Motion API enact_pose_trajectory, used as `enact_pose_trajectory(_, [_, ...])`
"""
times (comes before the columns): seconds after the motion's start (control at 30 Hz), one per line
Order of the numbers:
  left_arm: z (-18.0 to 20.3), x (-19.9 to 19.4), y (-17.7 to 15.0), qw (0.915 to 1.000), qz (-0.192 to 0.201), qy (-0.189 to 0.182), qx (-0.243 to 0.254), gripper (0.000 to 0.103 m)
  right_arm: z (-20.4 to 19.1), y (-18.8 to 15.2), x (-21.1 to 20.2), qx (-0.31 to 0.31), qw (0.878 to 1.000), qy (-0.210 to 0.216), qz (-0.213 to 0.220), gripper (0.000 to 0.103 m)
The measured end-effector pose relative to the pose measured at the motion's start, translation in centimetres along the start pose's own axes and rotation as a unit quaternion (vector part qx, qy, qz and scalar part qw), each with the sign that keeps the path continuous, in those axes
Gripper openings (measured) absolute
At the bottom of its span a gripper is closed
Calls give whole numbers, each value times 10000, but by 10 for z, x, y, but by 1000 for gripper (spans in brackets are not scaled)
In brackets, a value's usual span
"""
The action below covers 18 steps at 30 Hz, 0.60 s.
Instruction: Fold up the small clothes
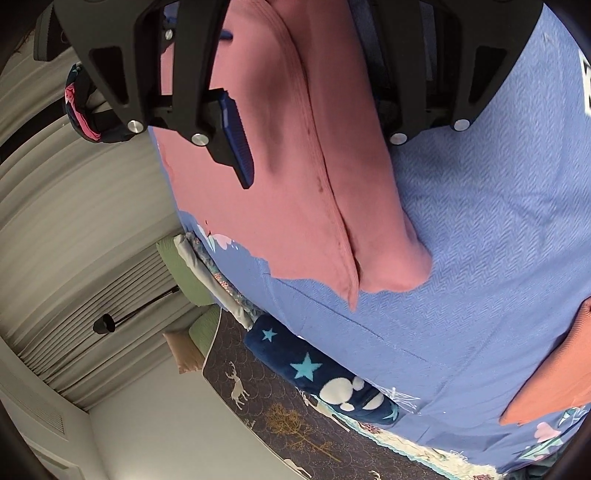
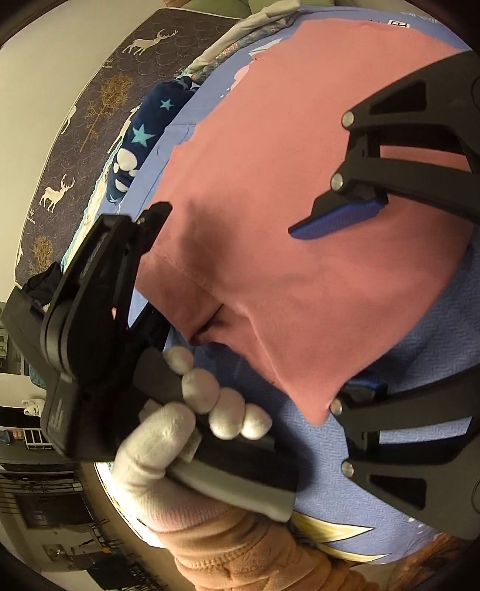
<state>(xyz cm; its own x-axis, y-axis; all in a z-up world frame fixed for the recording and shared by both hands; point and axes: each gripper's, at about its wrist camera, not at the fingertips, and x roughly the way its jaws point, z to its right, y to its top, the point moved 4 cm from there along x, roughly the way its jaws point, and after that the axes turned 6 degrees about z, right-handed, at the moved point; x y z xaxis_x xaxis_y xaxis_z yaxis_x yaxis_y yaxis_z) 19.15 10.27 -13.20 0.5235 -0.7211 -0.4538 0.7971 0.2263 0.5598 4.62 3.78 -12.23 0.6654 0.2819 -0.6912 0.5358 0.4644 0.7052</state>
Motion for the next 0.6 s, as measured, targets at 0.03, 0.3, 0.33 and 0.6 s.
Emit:
enact_pose_trajectory(0.03, [-2,0,0,10000,0,22,-22,43,0,1,0,5,10000,17,8,55])
enact_pose_trajectory(0.3, [-6,8,6,9999,-69,34,-151,33,-1,3,4,85,10000,33,27,54])
enact_pose_trajectory(0.33, [-4,11,7,9999,-93,55,-105,33,-1,4,5,93,9999,26,31,54])
enact_pose_trajectory(0.6, [-1,26,13,9996,-226,163,-72,19,2,7,7,207,9998,35,61,51])
